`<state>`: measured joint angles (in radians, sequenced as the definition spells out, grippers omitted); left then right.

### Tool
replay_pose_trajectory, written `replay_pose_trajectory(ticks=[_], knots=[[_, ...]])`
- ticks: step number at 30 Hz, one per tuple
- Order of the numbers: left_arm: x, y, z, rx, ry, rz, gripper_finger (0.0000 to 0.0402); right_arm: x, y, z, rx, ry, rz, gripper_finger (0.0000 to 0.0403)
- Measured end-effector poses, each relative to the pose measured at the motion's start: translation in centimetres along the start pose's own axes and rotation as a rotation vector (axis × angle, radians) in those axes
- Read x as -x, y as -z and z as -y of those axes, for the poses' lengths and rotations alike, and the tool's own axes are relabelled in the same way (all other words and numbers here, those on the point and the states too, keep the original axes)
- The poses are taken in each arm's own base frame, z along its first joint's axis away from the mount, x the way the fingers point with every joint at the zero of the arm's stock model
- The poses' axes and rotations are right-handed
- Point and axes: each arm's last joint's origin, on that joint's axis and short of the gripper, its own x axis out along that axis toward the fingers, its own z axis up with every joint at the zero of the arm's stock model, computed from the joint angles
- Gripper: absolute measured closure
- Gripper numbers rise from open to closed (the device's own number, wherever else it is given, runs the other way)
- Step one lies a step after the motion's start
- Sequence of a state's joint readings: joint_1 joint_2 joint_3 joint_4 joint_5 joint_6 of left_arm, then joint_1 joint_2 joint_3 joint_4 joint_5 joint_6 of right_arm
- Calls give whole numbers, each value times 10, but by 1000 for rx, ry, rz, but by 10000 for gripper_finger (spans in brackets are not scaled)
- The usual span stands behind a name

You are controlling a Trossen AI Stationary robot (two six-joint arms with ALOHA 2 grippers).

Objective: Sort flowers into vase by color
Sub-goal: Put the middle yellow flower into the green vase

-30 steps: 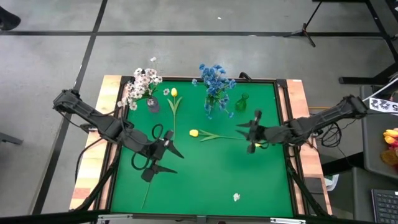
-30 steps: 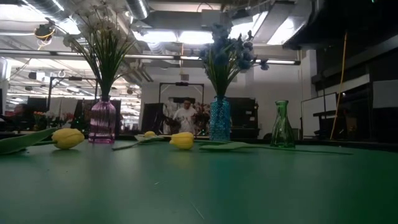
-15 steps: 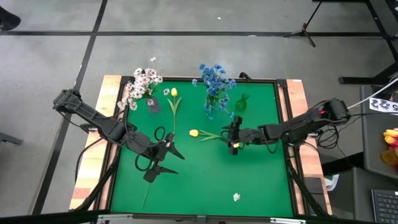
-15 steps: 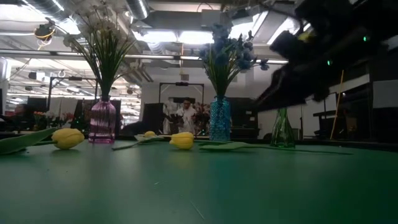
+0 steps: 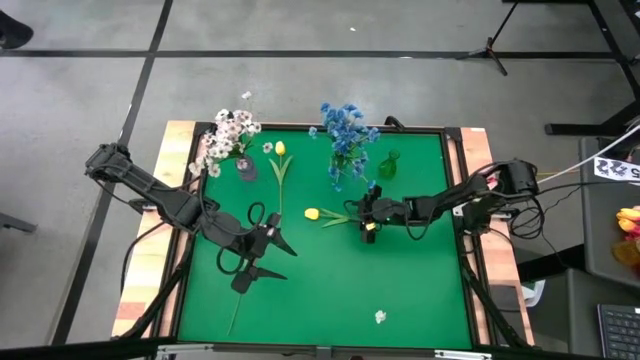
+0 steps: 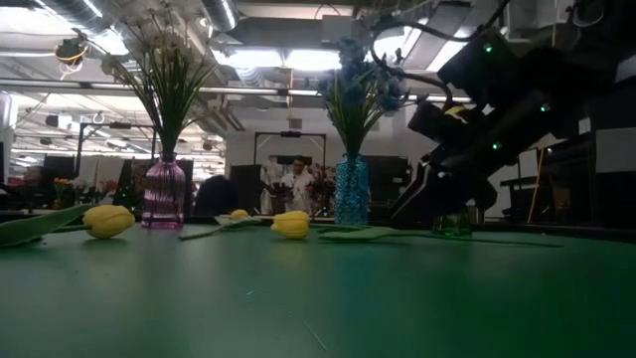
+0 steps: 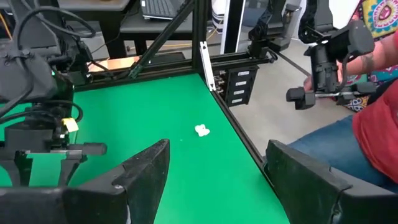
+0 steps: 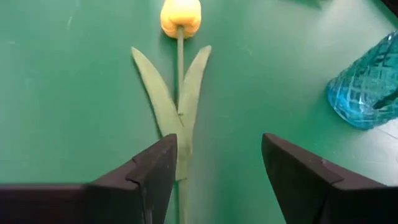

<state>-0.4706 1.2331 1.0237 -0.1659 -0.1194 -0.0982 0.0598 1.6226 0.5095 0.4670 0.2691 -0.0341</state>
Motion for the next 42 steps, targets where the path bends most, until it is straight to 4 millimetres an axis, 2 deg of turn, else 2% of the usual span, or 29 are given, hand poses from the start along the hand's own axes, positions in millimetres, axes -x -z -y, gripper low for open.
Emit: replay_pose_trajectory(ticks=[10, 15, 18, 20, 25, 26, 31, 34, 39, 42], knots=[[-8, 16, -4, 10, -7, 30, 137, -2, 7, 0, 7, -2, -55, 169], [-8, 16, -5, 15, -13, 41, 137, -15, 13, -1, -26, -10, -89, 185], [-8, 15, -5, 17, -11, 50, 137, -22, 11, -2, -25, -14, -94, 212], [-8, 15, -5, 17, -10, 50, 137, -24, 7, -3, -25, -19, -92, 245], [-8, 13, -5, 21, -9, 71, 137, -26, 2, -4, -49, -51, -89, 371], [-8, 13, -5, 21, -9, 71, 137, -26, 1, -5, -57, -51, -89, 384], [-8, 12, -5, 21, -9, 74, 137, -26, 0, -5, -100, -48, -76, 379], [-8, 11, -5, 20, -8, 85, 137, -25, -9, -11, -106, -71, 21, 393], [-8, 11, -5, -10, -8, 94, 137, -15, -42, -18, -127, -170, 328, 378], [-7, 8, -5, -10, -6, 117, 137, -2, -62, -20, -102, -212, 509, 389]])
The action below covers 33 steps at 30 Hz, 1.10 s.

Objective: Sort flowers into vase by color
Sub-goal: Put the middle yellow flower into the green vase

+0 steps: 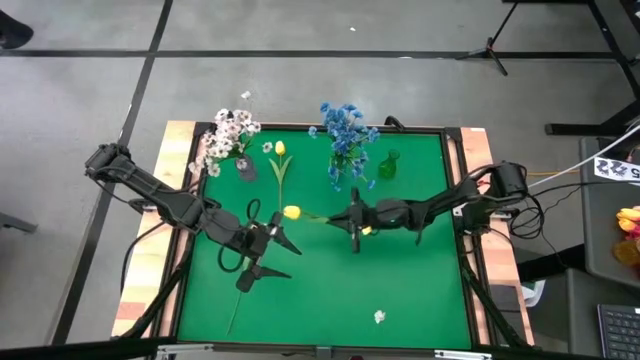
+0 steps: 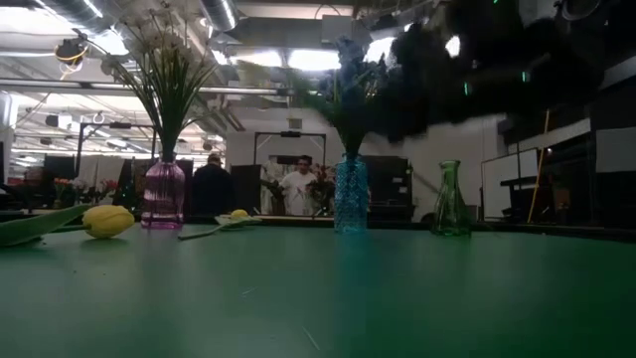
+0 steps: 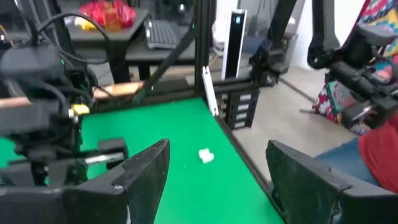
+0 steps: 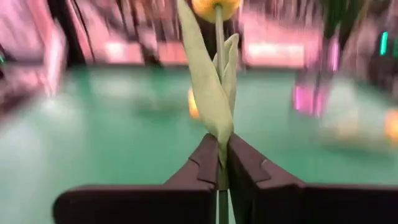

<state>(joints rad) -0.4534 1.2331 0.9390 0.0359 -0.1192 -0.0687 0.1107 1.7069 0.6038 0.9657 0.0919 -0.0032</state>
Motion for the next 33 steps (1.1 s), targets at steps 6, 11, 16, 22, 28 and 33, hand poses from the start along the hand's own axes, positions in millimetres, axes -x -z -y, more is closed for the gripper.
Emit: replay_pose_trajectory(ticks=[6, 11, 16, 22, 28, 33], knots=[[0, -2, 6, -26, 145, 219, 137, 14, -46, 1, 76, -1, 269, 381], [0, 20, 1, -56, 153, 307, 137, 20, -81, 0, 143, -15, 395, 381], [1, 45, -21, -4, -45, 362, 137, 17, -117, -3, 220, -110, 509, 391], [1, 50, -45, 10, -161, 475, 137, 1, -140, -17, 288, -118, 390, 365], [-11, 52, -55, -15, -196, 538, 137, -2, -156, -37, 363, -128, 401, 370], [-11, 45, -56, -81, -214, 720, 137, -1, -157, -41, 388, -109, 423, 376]])
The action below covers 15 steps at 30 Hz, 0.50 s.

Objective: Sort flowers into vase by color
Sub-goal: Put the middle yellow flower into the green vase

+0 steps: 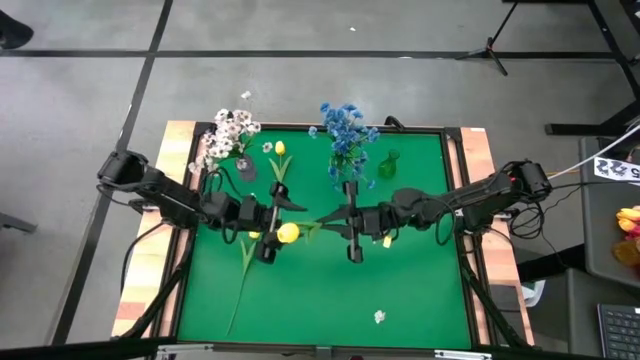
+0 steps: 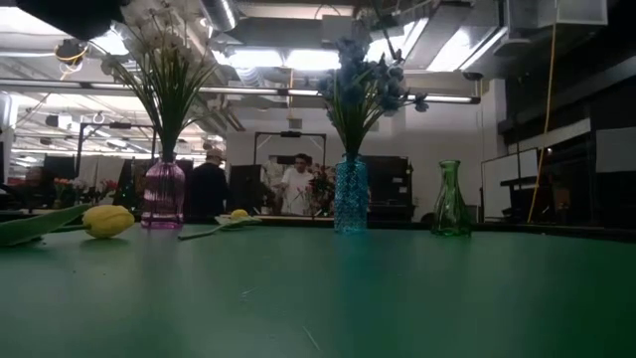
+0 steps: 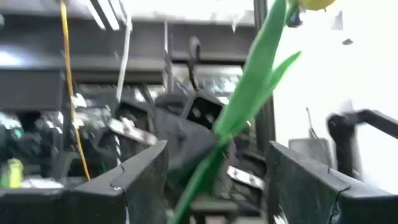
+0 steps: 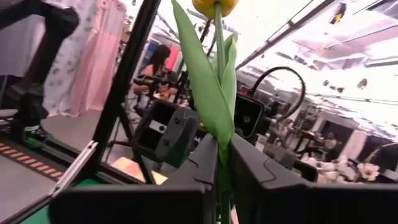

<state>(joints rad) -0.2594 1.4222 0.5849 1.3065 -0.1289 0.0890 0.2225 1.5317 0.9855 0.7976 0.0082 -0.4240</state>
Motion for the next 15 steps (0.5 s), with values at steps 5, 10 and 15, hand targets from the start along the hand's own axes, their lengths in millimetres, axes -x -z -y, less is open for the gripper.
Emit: replay_pose_trajectory(ticks=[5, 10, 15], knots=[[-18, 3, 1, -21, 63, 34, 137, -3, 6, -2, 0, 15, -6, 372], [-44, 13, 1, -37, 61, -26, 137, -5, 10, -4, -3, 25, -10, 369], [-51, 18, 3, -47, 60, -28, 137, -5, 14, -6, -5, -4, -38, 368]])
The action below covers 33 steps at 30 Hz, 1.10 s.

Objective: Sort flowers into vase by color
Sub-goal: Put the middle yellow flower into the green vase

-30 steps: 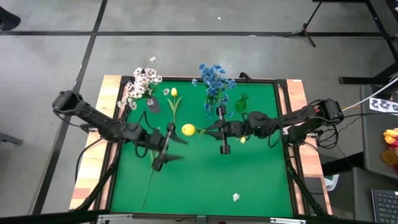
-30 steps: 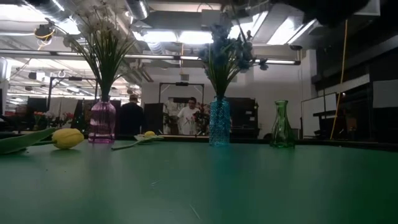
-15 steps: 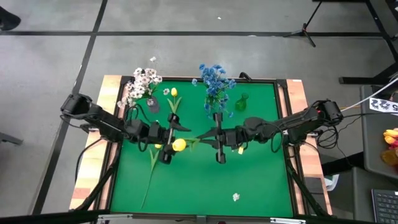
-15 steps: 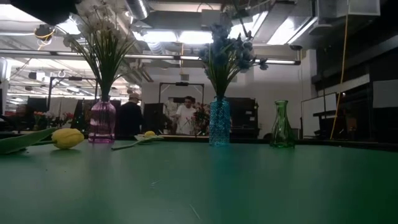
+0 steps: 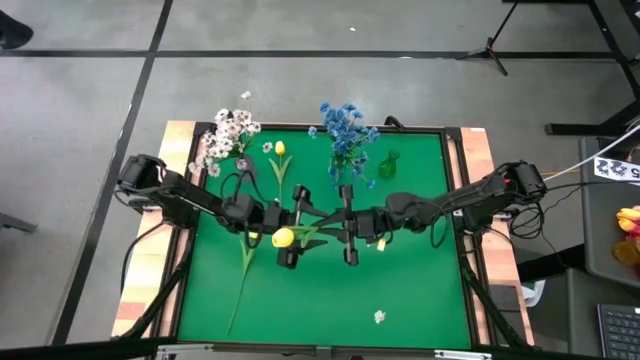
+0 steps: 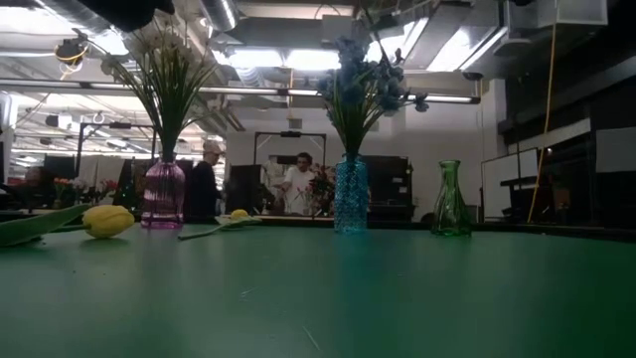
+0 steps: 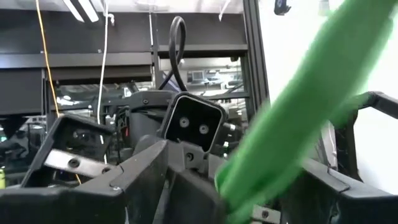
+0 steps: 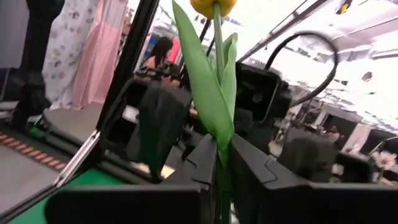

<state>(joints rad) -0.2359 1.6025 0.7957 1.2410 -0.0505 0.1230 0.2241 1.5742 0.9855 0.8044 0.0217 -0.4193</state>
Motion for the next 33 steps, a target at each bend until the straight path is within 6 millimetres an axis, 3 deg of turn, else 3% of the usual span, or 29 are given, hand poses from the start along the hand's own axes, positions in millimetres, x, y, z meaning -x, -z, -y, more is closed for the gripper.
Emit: replay_pose_trajectory(ticks=[8, 15, 20, 25, 31, 33], knots=[[1, -13, 4, 23, 15, 33, 141, 0, 6, -3, -1, -59, -49, 368], [5, -19, 17, -99, -48, -51, 186, 0, -1, 0, 6, -16, 15, 368], [4, -20, 15, -121, -66, -46, 219, 0, -2, 1, 8, -9, 27, 368], [4, -20, 14, -127, -108, -55, 278, 0, -1, 0, 9, -13, 17, 368], [7, -22, 27, -178, -230, -88, 377, 0, 3, -1, 18, -22, -21, 368], [8, -23, 30, -208, -265, -94, 393, 0, 4, -1, 37, -12, -39, 368]])
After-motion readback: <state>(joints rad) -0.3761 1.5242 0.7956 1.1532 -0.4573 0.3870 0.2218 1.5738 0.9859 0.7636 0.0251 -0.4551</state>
